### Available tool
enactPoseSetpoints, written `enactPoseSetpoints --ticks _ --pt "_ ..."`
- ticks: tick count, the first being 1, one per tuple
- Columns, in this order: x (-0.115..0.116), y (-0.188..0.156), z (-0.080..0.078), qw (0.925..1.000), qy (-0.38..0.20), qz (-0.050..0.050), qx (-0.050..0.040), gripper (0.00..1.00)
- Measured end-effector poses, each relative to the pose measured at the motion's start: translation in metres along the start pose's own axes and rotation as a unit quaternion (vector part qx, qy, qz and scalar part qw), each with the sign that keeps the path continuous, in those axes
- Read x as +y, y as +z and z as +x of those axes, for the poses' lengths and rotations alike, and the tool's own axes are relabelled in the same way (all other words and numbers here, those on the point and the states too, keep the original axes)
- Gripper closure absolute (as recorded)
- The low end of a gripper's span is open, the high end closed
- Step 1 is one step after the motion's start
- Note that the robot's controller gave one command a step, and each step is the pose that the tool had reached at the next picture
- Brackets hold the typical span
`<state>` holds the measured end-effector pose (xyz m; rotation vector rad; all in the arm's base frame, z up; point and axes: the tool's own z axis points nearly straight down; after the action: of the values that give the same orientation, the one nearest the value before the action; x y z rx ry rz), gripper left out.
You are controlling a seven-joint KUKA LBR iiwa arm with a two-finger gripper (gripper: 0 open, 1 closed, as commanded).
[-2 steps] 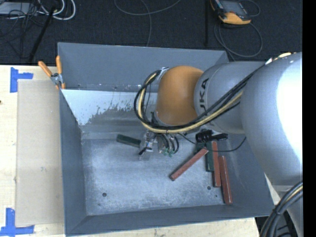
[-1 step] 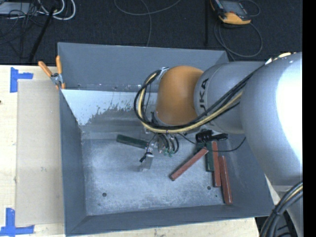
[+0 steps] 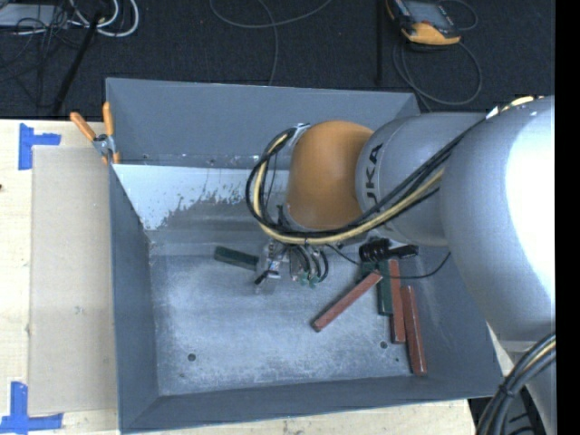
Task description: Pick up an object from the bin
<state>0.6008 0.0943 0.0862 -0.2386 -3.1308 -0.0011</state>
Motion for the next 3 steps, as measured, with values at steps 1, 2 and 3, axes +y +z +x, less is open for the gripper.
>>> enactPoseSetpoints --ticks 1,2,3 --pt "0.0000 0.0000 0.0000 1.0000 0.001 0.000 0.0000 0.00" --pt "0.0000 0.0000 0.0000 1.0000 0.001 0.000 0.0000 1.00" --pt "0.0001 0.0000 0.0000 1.0000 0.001 0.000 0.0000 0.00"
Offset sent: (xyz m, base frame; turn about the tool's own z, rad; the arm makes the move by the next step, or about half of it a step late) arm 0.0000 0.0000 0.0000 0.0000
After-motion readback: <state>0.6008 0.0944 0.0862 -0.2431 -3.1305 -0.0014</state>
